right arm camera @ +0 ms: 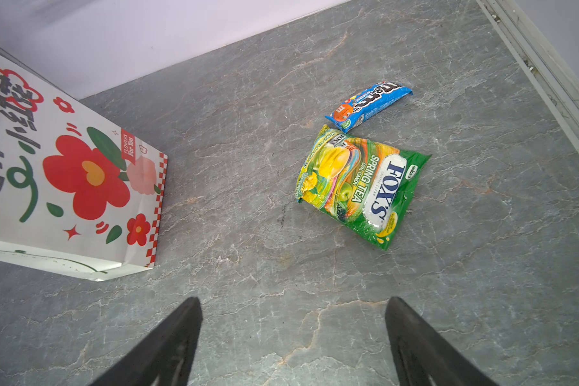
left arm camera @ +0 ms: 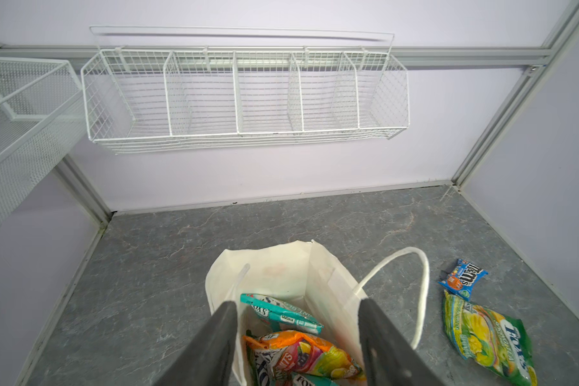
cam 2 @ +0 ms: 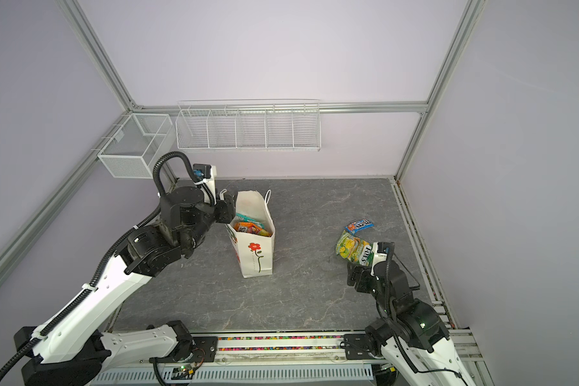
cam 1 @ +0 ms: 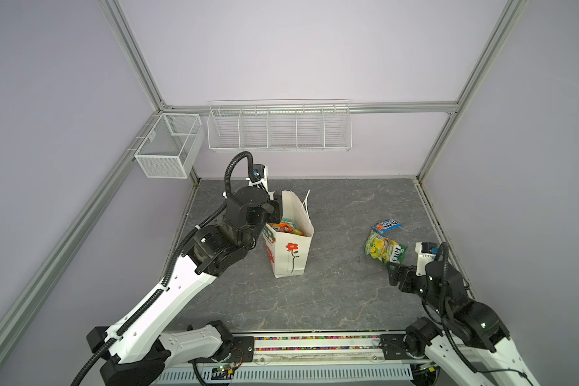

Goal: Place the snacks into the paper bag
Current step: 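Withdraw the left gripper from the bag while the right arm rises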

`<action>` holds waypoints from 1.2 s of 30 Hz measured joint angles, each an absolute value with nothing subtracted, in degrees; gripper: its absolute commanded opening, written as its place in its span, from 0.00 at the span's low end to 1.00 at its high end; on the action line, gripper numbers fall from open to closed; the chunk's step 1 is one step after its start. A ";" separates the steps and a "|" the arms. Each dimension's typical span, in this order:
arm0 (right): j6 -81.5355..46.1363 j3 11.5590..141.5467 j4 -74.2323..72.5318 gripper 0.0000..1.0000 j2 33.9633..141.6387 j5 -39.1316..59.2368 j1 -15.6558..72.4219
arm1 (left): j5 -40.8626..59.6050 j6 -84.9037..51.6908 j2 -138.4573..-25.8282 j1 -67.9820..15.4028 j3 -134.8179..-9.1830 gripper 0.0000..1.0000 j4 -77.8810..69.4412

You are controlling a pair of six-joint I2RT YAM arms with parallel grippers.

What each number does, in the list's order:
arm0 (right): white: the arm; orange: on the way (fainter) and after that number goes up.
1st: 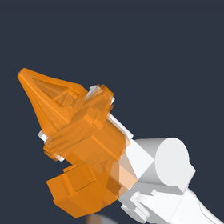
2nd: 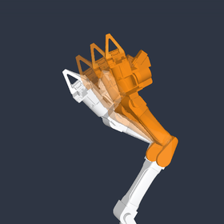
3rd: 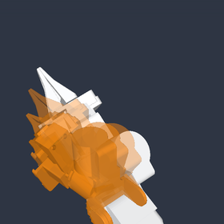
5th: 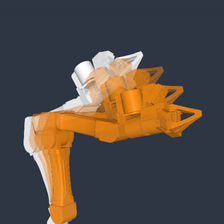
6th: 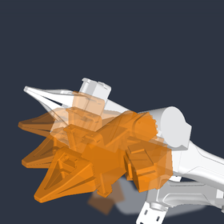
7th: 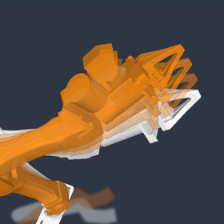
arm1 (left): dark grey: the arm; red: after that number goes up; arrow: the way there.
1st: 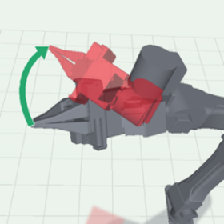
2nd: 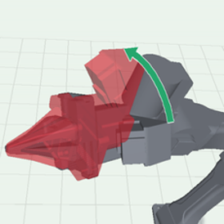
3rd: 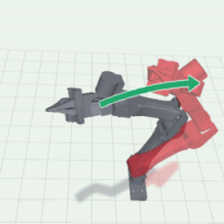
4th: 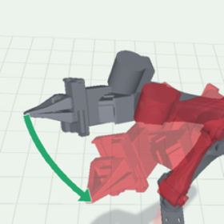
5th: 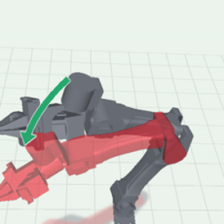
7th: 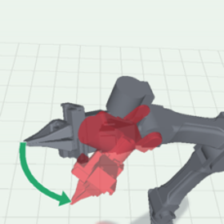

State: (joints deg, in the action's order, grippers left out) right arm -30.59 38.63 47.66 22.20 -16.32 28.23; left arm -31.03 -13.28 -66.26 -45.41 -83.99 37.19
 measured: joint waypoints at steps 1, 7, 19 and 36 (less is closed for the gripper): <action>-30.63 38.63 47.62 0.89 22.31 -16.19 28.21 | -30.44 -14.17 -66.35 -43.29 -83.99 0.58 37.89; -30.68 38.63 47.51 0.89 22.68 -15.49 28.21 | -24.01 -18.09 -66.59 -32.80 -81.41 0.54 39.29; -30.68 38.59 47.29 0.89 22.70 -15.33 28.21 | -14.61 -20.51 -67.79 -32.47 -80.42 0.54 38.89; -31.55 37.67 46.39 0.89 26.92 -16.27 28.18 | -11.90 -21.19 -57.63 -32.47 -76.49 0.57 36.93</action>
